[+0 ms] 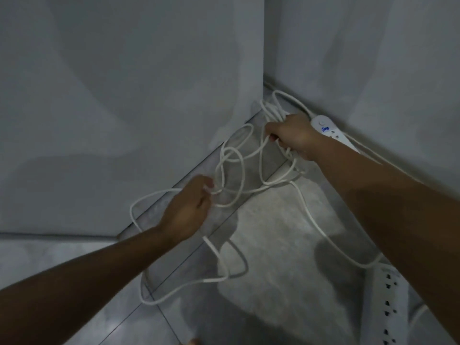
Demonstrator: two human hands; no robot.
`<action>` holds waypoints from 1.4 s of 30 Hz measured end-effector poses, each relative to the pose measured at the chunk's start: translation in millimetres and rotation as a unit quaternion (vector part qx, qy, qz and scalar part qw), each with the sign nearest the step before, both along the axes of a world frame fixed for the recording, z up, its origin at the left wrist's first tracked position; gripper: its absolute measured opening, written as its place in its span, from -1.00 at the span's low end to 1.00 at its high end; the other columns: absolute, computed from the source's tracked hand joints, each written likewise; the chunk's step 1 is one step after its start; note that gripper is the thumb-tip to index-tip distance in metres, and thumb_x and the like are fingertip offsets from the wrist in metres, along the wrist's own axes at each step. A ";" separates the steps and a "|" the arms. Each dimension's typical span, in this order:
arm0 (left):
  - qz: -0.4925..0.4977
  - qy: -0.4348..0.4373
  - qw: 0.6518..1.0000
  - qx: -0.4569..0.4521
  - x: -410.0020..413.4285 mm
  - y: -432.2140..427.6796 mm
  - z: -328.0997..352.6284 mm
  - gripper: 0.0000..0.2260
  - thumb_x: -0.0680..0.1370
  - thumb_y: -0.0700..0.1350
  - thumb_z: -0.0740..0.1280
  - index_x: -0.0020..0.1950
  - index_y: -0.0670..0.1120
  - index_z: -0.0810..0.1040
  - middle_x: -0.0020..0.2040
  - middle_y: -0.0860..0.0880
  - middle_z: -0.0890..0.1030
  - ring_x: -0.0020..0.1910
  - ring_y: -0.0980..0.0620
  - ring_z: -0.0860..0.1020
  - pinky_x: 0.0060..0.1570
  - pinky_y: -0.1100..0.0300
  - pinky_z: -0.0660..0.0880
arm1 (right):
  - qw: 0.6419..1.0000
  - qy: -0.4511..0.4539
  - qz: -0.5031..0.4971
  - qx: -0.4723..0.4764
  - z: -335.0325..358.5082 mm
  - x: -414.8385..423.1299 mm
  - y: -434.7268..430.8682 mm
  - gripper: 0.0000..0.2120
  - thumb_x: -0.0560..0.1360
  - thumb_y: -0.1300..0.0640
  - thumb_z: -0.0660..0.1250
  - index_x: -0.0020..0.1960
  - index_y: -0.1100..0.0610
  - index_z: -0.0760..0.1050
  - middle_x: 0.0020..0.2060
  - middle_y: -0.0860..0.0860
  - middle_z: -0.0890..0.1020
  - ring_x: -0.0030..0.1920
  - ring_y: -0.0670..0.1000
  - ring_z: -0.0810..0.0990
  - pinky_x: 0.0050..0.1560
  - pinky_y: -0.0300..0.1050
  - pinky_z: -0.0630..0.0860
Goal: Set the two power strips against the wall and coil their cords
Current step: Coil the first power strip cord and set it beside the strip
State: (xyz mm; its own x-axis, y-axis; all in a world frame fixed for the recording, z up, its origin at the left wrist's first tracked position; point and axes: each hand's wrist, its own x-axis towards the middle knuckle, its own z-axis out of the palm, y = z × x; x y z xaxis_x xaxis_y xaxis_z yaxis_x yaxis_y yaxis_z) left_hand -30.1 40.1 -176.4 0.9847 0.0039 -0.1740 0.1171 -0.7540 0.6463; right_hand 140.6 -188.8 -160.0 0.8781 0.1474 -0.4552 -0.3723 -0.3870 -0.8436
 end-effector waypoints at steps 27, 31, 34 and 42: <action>0.274 0.484 0.766 -0.322 27.7 16.1 -0.2 -0.71 0.45 -0.05 0.36 -0.43 -0.08 0.41 -0.44 -0.04 0.44 -0.60 0.09 0.40 -0.56 0.37 0.38 | 0.999 -0.026 0.033 -0.008 6.2 -1.8 -3.3 -0.73 0.45 0.22 0.32 -0.42 0.15 0.42 -0.73 -0.15 0.38 -0.69 -0.18 0.29 -0.62 -0.37 0.22; 0.164 0.151 0.968 -0.117 31.7 -4.0 -26.2 -0.69 0.36 -0.09 0.52 0.02 -0.09 0.51 -0.16 -0.01 0.53 -0.27 0.04 0.52 -0.20 0.12 0.49 | 1.000 -0.009 0.027 0.007 3.0 -4.3 -1.0 -0.78 0.41 0.18 0.34 -0.40 0.12 0.43 -0.57 -0.03 0.46 -0.58 -0.08 0.34 -0.51 -0.28 0.26; -0.101 -0.043 0.987 0.114 34.8 -21.3 -32.6 -0.45 0.42 0.03 0.46 0.35 0.01 0.34 0.29 -0.09 0.44 0.12 -0.09 0.53 0.04 0.02 0.53 | 0.999 0.006 0.044 0.020 3.4 -8.2 1.5 -0.82 0.40 0.19 0.34 -0.35 0.11 0.43 -0.46 0.05 0.44 -0.50 -0.02 0.33 -0.42 -0.17 0.26; -0.483 -0.256 0.817 0.181 4.5 -43.8 -7.6 -0.78 0.50 0.00 0.29 -0.26 -0.05 0.64 -0.08 -0.07 0.66 0.07 -0.08 0.61 0.41 -0.11 0.25 | 1.000 -0.016 0.015 0.018 4.3 -3.3 -7.4 -0.78 0.44 0.18 0.33 -0.35 0.08 0.39 -0.50 0.01 0.39 -0.53 -0.05 0.31 -0.48 -0.22 0.26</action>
State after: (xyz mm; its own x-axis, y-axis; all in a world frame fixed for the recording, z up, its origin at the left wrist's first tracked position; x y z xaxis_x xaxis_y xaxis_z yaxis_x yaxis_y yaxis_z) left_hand -25.6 -3.7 -184.1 0.5011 -0.8593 0.1022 -0.8627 -0.4867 0.1376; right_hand 137.4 -196.2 -155.7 0.8870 0.1893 -0.4213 -0.3341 -0.3669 -0.8682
